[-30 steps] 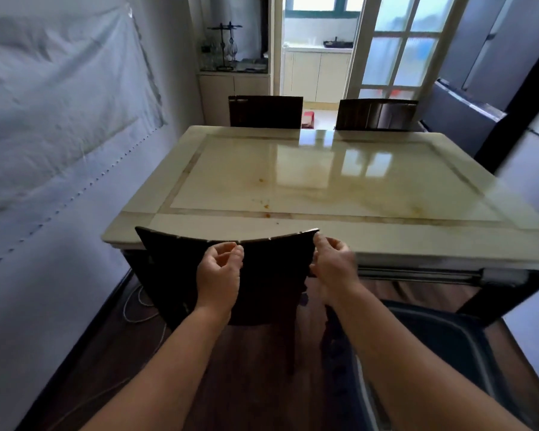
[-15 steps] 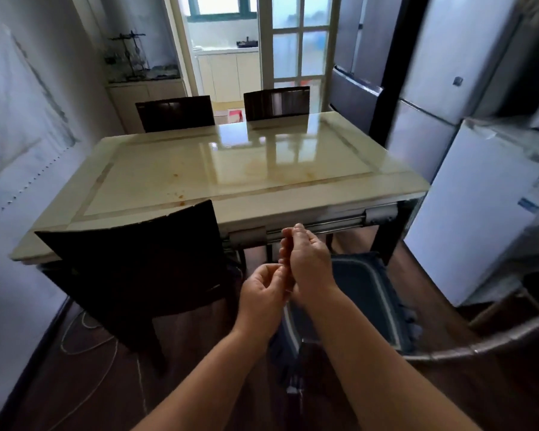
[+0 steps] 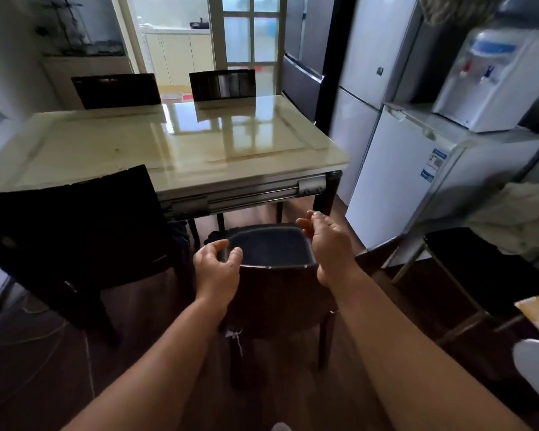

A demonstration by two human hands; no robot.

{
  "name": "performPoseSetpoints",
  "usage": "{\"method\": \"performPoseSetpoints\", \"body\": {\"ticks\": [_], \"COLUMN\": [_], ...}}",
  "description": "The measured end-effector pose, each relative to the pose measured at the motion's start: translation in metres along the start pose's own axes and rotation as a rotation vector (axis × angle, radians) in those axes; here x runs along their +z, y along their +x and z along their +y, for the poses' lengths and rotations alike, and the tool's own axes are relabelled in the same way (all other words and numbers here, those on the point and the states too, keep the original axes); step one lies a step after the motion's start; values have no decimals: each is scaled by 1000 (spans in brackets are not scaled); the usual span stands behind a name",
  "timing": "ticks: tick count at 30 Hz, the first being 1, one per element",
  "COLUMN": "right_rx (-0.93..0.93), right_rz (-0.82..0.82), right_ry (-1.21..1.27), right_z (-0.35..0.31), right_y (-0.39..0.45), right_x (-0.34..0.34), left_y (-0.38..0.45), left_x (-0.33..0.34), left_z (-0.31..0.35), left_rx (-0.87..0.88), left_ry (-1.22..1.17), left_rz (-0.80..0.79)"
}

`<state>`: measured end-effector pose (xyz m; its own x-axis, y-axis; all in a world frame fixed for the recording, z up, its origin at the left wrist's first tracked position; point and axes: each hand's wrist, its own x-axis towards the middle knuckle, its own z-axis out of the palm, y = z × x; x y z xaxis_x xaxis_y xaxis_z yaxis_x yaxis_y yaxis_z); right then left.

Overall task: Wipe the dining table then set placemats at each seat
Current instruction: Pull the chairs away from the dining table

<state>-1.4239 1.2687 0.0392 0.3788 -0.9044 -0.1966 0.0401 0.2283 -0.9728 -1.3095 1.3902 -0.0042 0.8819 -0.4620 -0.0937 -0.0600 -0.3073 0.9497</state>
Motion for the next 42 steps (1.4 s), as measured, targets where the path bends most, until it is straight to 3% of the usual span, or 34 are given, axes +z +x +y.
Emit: {"method": "performPoseSetpoints", "body": {"ticks": [4,8,13,17,21,26,42], "right_rx": [-46,-75,-99,50,229,322,301], "right_rz": [5,142,214,176,210,323,391], "right_ry": [-177,-401,-393,-325,-72,-99,-103], "right_z": [-1,9,8,17,25,16,-13], "right_y": [18,45,84,110,126,149,285], "right_x": [-50,-106,-150,-166,-159,-142,-42], "left_y": [-7,-1,15,21,26,41,210], "left_x": [15,27,41,46,50,53,68], "left_z": [-4,-9,-9,-6,-1,10,31], "left_rx": [-56,-282,-389,-424,-500,-548,-490], "left_ry": [76,-163,-294,-319,-480,-496,-496], "left_rz": [90,183,348,432,411,329,351]}}
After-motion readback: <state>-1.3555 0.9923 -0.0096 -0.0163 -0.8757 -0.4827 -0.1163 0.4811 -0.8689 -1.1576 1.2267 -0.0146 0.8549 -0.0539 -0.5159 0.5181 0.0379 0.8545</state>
